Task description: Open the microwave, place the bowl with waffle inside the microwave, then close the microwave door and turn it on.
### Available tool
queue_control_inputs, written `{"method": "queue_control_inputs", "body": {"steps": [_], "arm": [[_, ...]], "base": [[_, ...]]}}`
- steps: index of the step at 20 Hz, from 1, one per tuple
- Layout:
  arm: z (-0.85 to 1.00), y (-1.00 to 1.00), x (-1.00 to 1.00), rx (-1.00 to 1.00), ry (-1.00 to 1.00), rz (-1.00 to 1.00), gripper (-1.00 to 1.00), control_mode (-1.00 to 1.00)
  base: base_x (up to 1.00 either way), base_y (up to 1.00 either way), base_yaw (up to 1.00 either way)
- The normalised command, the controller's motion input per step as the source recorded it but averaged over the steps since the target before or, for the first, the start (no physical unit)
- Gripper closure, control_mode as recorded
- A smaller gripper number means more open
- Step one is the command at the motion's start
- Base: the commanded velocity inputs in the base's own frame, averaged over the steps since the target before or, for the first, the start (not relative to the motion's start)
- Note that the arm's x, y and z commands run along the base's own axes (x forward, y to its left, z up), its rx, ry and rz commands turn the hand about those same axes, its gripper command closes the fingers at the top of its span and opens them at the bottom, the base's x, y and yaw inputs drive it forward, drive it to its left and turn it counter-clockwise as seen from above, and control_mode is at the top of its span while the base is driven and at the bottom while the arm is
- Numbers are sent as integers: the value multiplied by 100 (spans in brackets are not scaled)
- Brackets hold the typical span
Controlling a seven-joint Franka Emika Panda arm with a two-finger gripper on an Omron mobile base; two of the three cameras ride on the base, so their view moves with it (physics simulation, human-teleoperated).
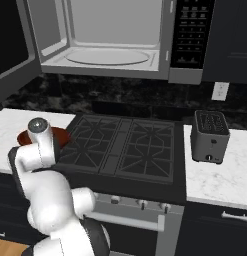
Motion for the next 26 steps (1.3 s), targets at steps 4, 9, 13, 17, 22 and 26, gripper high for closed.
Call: {"method": "queue_control_inputs", "body": {"steps": [4, 9, 13, 17, 22, 26], "arm": [[24, -88, -9, 0, 14, -11, 100, -100], [55, -82, -9, 3, 10, -7, 100, -100], [77, -58, -8, 7, 1, -1, 100, -100], [51, -26, -26, 0, -5, 0, 100, -100], [40, -4, -32, -19, -19, -4, 100, -100], [49, -11, -25, -26, -20, -6, 100, -100]], "base": [[0, 0, 0], [0, 0, 0], [0, 0, 0], [0, 0, 0], [0, 0, 0], [0, 0, 0]]}}
